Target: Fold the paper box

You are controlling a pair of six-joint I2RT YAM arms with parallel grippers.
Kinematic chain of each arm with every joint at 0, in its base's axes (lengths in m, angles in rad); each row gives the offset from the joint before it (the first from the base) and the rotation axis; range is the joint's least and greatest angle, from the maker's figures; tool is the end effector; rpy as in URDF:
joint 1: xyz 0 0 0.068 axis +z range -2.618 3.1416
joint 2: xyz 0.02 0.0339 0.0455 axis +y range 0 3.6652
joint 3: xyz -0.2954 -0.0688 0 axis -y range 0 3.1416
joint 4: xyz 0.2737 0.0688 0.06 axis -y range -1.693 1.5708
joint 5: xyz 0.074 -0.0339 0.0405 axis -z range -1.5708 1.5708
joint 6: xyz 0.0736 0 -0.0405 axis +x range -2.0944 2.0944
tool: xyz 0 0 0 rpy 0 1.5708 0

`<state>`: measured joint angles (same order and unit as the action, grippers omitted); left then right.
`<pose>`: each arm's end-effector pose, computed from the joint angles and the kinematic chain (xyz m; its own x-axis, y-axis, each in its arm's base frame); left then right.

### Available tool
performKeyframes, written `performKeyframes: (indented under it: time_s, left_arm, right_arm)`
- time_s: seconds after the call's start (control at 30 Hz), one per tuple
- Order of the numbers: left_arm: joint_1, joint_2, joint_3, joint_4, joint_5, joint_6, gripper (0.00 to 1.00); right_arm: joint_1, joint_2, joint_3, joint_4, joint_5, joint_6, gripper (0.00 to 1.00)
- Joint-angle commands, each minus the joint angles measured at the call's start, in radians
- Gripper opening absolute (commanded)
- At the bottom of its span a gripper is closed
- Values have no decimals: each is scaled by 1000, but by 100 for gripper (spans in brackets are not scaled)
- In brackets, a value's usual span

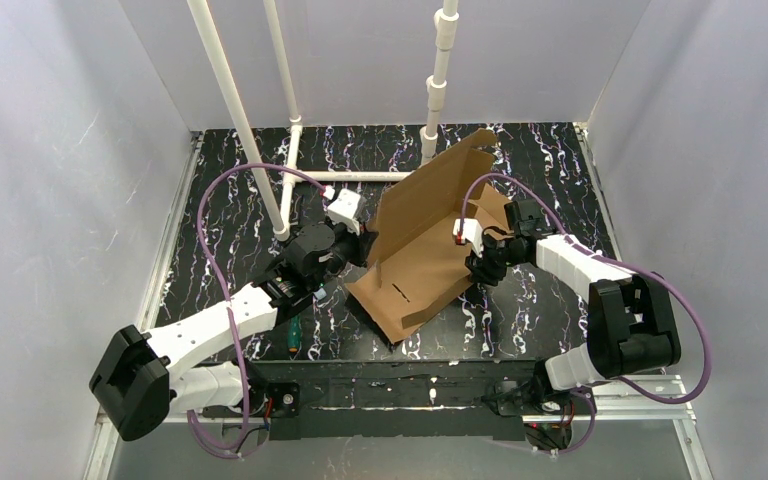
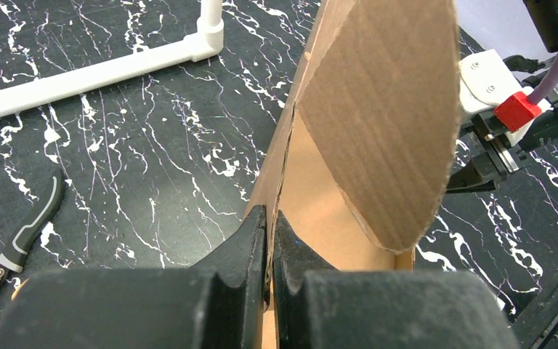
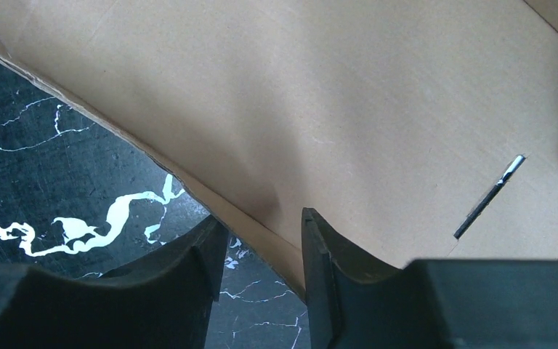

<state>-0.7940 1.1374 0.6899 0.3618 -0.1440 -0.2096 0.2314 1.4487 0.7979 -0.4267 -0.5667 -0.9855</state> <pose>0.2283 -0.2172 0.3047 -0.1847 -0.1059 -0.9771 0.5798 0.7910 -0.1953 0.2854 0.1079 0.1688 -0.1061 -0.7475 -0.6557 -0.9582 0.2531 -0.1335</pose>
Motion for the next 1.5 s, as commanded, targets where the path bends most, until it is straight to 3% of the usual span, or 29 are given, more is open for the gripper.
performKeyframes:
  time_s: [0.0, 0.2, 0.5, 0.83, 0.97, 1.47]
  left_arm:
    - [-1, -18, 28, 16, 7, -3, 0]
    - [4, -29, 25, 15, 4, 4, 0]
    - [14, -22, 35, 15, 9, 12, 0]
    - [18, 7, 64, 14, 61, 10, 0]
    - [18, 18, 69, 13, 87, 8, 0]
    - [18, -6, 31, 8, 81, -10, 0]
  right_arm:
    - [5, -20, 16, 22, -28, 47, 50]
    - [4, -35, 5, 12, -34, 38, 51]
    - [5, -40, 23, -195, -92, -178, 37]
    - [6, -88, 17, -283, -91, -223, 27]
    - [12, -78, 14, -294, -79, -231, 28]
    - [18, -85, -5, -264, -3, -189, 45]
